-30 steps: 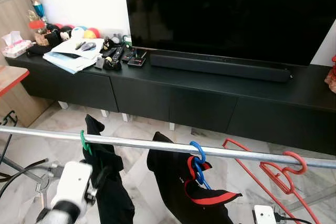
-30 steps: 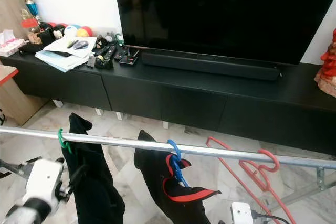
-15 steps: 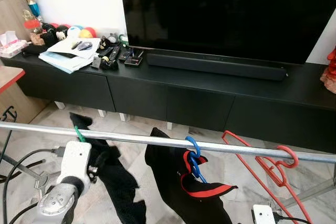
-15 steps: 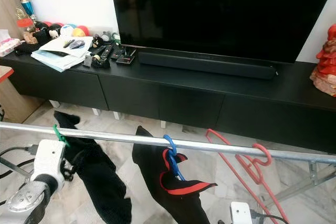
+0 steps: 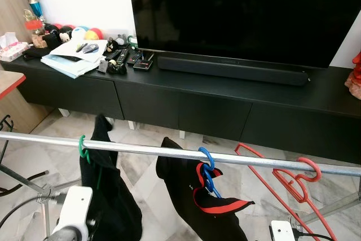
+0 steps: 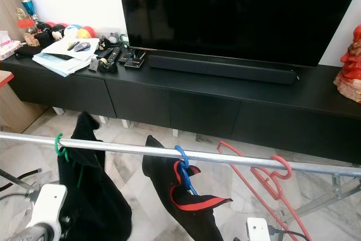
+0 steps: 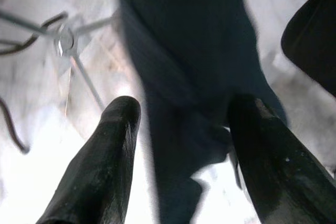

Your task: Hang hanger

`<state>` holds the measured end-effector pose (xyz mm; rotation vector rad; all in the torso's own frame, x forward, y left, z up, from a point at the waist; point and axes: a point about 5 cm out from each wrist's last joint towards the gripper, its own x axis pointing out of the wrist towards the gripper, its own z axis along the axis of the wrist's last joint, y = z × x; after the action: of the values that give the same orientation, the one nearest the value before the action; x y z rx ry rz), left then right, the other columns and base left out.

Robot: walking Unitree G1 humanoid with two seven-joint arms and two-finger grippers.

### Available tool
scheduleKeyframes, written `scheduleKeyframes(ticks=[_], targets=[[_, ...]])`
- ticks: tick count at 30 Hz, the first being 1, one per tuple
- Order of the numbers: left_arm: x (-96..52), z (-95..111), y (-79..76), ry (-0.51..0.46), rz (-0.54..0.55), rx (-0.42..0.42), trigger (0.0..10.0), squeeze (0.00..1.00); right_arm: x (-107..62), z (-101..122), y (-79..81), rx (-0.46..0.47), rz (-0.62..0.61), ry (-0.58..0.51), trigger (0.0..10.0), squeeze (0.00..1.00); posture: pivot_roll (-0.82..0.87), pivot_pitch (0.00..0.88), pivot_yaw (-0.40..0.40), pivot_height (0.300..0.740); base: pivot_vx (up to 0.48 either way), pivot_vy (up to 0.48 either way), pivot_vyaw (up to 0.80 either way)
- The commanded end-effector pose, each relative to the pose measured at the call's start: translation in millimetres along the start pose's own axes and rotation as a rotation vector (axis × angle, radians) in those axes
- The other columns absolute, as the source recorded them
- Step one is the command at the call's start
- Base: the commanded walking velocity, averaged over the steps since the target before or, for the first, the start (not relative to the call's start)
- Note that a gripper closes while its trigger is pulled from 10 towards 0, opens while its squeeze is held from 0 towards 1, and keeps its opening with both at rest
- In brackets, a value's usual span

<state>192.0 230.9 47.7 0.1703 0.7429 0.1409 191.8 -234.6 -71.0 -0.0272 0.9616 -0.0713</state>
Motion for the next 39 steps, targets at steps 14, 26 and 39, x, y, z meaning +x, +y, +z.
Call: scheduleKeyframes(ticks=[14, 26, 39], targets=[[-13.3, 28.2, 7.8, -0.214, 0.089, 0.253, 10.0, 0.0, -0.1, -2.5, 1.3, -0.029, 0.017, 0.019, 10.0, 0.0, 0.09, 0.079, 0.034, 0.74, 0.0, 0.0, 0.0], [-28.8, 65.1, 8.1, -0.518, 0.036, 0.18, 10.0, 0.0, 0.1, -1.7, 1.9, -0.032, 0.021, 0.02, 10.0, 0.0, 0.1, 0.082, 0.036, 0.74, 0.0, 0.0, 0.0], [-27.7, 63.4, -22.8, -0.486, -0.298, 0.305, 10.0, 0.0, 0.1, -2.0, 2.1, -0.025, 0.017, 0.019, 10.0, 0.0, 0.1, 0.086, 0.038, 0.74, 0.0, 0.0, 0.0]])
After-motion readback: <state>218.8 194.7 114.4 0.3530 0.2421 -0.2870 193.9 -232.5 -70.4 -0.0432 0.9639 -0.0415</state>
